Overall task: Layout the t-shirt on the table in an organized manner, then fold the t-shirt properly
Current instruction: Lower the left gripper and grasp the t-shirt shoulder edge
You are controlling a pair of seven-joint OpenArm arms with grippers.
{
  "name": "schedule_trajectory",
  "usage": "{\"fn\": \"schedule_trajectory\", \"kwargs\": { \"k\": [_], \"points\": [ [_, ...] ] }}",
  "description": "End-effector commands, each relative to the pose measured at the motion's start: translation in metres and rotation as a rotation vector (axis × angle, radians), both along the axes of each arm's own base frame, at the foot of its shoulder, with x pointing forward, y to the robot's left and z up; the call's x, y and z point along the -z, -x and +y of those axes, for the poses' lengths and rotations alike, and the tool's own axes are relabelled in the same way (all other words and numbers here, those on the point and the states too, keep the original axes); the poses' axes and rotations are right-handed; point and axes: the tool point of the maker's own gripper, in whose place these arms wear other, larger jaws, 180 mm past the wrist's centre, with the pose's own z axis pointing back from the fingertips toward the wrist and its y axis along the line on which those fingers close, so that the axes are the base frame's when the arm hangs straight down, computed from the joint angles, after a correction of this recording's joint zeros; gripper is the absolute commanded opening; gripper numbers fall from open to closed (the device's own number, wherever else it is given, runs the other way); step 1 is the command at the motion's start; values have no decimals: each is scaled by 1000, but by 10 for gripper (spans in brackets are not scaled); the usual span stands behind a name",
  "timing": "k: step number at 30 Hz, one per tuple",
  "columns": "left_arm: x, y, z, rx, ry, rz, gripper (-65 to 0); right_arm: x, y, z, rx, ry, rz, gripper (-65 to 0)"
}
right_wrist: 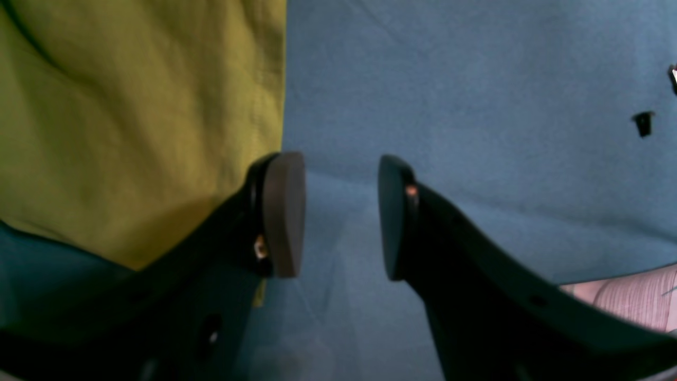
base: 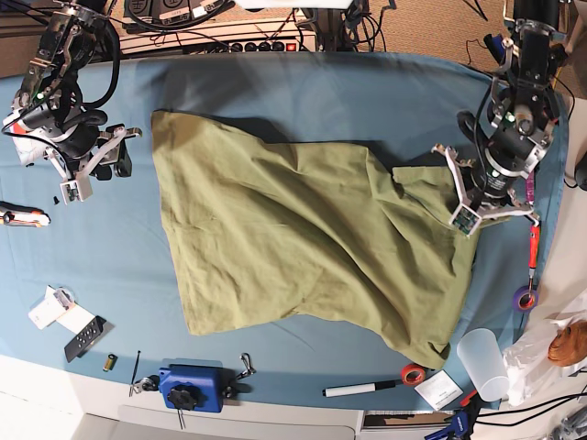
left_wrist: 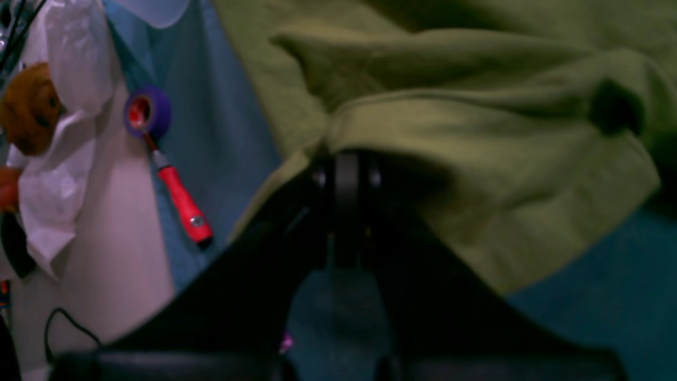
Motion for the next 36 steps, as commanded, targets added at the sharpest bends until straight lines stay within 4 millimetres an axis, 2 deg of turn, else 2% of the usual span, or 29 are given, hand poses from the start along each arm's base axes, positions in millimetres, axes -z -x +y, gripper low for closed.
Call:
{"fn": "schedule_trajectory", "kwargs": {
  "k": [1,2,5,7,11,14,18,22,24,26,31,34,36],
  "points": [
    [-10,-7,3,-1,-3,-39,-650,-13,-7,-2,-9,9,-47,-416],
    [-8,-6,5,-4,-8,-33,-650,-13,-7,-2,-10,9,-47,-416],
    [-6,-6,9,-18,-24,-26,-436,-13,-7,-2,-10,9,-47,-416],
    [-9,-9,17,-72,-25,-48,-356,-13,-8,-2,-10,9,-48,-416],
    [-16,-6,56,-280,-127,-66,-349,-13,-8,-2,-10,9,-48,-416],
    [-9,9,70,-332,-208,29,-349,-13,-8,-2,-10,8,-49,-416],
    [7,30,55,-262,-195,124,-349,-13,-8,-2,-9,8,-49,-416],
    [26,60,25,-151,-97,220,-349,-13,-8,-2,-10,9,-48,-416],
    [32,68,5,-90,-4,228,-349,-13,-8,-2,-10,8,-48,-416],
    [29,67,-9,-58,74,192,-349,-13,-8,-2,-10,8,-48,-416],
    [23,48,-28,-68,174,126,-349,-13,-7,-2,-10,9,-47,-416],
    [31,38,-28,-116,204,139,-349,-11,-6,-3,-10,11,-37,-416],
    [39,35,-21,-194,218,163,-349,-10,-5,-3,-9,12,-30,-416]
  ]
}}
